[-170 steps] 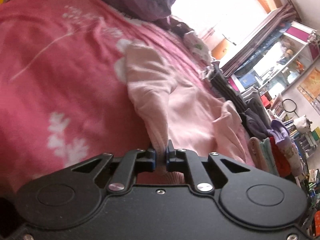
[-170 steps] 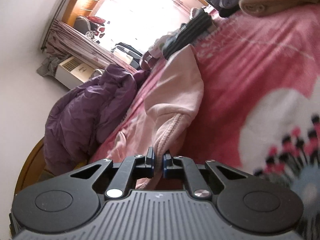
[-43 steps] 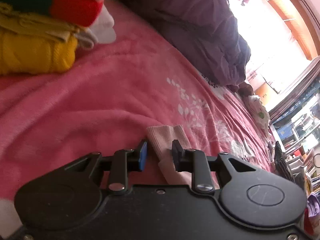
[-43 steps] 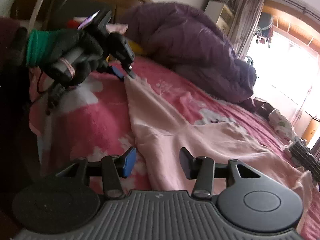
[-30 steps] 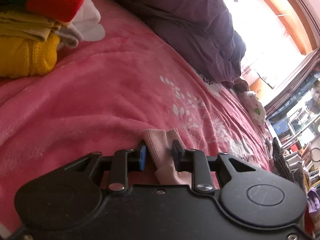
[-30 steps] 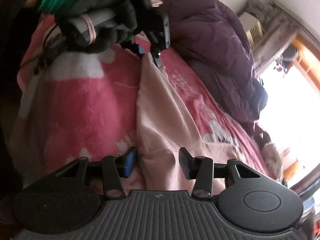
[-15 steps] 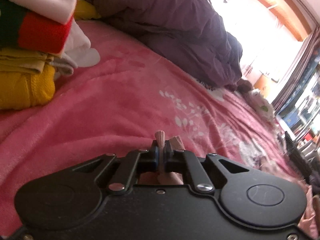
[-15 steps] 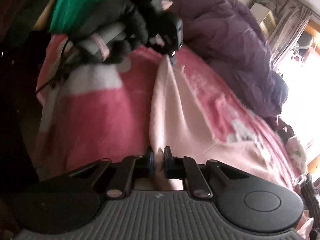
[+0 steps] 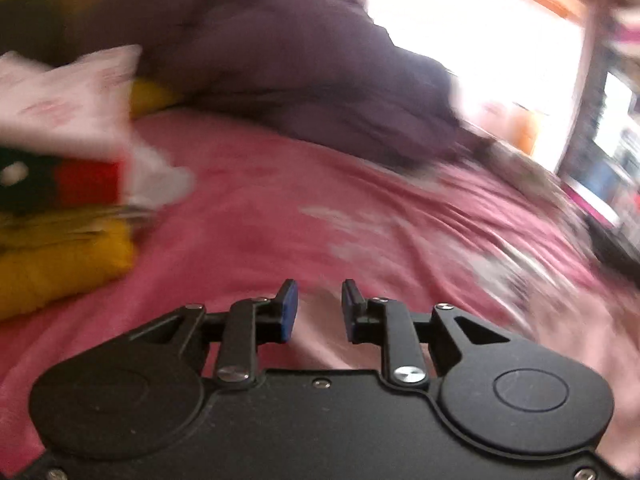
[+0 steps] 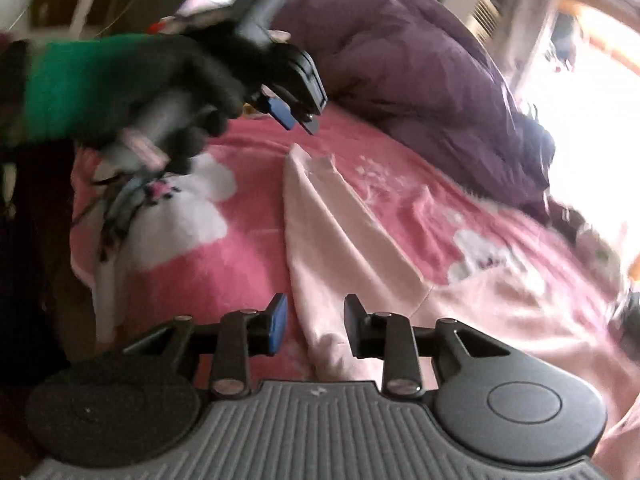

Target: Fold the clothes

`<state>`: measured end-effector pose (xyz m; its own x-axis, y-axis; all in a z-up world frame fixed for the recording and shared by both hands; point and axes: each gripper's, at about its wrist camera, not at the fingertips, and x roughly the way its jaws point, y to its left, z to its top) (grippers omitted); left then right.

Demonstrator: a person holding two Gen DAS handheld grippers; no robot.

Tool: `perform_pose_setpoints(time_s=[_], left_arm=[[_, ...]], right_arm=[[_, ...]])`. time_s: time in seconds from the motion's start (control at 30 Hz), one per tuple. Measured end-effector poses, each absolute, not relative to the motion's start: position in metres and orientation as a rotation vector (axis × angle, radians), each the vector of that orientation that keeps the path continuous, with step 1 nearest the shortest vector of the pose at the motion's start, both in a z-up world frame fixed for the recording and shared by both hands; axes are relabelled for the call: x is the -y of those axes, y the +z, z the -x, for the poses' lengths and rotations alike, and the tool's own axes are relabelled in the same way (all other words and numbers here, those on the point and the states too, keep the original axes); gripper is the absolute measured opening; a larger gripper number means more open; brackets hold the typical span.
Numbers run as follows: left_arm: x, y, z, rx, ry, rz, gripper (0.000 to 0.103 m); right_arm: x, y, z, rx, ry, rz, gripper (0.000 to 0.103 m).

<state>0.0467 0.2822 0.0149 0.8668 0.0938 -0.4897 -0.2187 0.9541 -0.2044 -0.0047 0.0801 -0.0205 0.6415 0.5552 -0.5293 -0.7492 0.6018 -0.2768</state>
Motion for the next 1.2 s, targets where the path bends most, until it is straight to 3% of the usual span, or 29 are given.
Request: perform_pose_setpoints(time_s=[0.07, 0.13, 0.23, 0.37, 0.57, 0.97, 1.2], left_arm=[[-0.266, 0.005, -0.05, -0.577, 0.062, 0.205, 0.022], [-0.252, -0.009, -0.058, -0.66, 0.015, 0.122, 0.036], [-0.243, -0.022, -0.071, -0.67, 0.137, -0.027, 0.038], [-0.259, -0.017, -0.079, -0.642, 0.255, 0.045, 0.03], [-0.26, 0.008, -0.083, -0.526, 0.416, 0.053, 0.031], [-0.16, 0.028, -0.111, -0.535, -0.057, 0.109, 0.031], [-0.142, 0.023, -0.154, -0.586, -0.102, 0.214, 0.031]], right_arm=[[-0.08, -0.032, -0.007, -0.515, 0.785, 0.414, 0.032], [-0.076, -0.039, -0.011, -0.545, 0.777, 0.335, 0.033], [-0.072, -0.039, -0.009, -0.552, 0.778, 0.314, 0.033], [-0.07, -0.037, -0.002, -0.566, 0.779, 0.316, 0.033], [-0.06, -0.022, 0.0, -0.608, 0.841, 0.325, 0.033], [0.051, 0.015, 0.008, -0.571, 0.686, 0.055, 0.031], [0.12, 0.028, -0.036, -0.536, 0.331, 0.06, 0.043]])
